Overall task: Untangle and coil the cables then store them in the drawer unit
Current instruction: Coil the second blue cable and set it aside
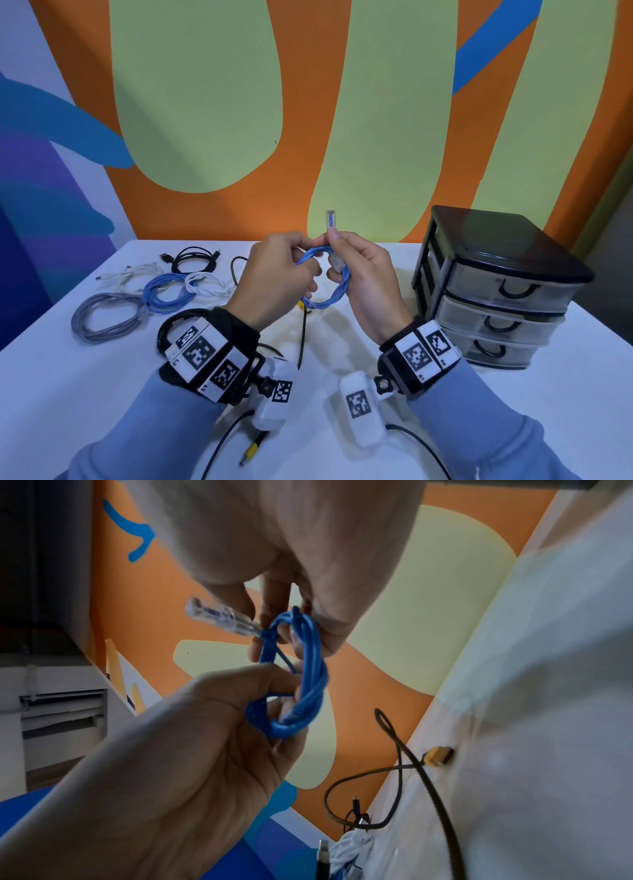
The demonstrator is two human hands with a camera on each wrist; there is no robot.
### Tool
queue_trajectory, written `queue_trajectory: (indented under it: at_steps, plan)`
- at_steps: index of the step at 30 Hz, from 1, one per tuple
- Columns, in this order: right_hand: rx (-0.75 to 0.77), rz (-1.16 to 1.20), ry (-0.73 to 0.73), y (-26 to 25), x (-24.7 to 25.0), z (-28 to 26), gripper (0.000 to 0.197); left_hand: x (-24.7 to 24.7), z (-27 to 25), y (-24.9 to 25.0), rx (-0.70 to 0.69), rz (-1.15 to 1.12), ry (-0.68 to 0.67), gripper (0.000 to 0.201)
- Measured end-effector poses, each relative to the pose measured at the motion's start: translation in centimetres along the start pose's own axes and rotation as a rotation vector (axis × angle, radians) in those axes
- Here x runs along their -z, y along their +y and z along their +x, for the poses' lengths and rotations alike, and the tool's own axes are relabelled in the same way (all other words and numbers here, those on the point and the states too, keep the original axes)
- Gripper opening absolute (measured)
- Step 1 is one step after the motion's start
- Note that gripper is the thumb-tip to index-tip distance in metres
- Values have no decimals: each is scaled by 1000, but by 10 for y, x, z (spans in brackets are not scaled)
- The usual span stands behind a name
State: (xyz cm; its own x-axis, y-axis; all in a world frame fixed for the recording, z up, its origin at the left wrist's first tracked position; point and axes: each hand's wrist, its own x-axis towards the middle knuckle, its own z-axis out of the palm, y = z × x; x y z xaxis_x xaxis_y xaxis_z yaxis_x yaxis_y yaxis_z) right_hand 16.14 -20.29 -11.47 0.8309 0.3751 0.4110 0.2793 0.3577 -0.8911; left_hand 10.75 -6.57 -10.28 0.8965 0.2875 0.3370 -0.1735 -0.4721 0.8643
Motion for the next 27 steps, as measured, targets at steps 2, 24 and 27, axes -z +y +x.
queue_trajectory:
  at_steps: [2, 24, 27]
  plan:
    - [-1, -19, -7, 2, 0, 0, 33, 3, 0, 2, 56, -30, -59, 14]
    - [-30, 101, 67, 0, 13, 10, 29, 27, 13, 3, 410, -1015, -30, 16]
    - [-45, 97, 85, 2, 14, 12, 29, 26, 13, 5, 310, -980, -7, 15]
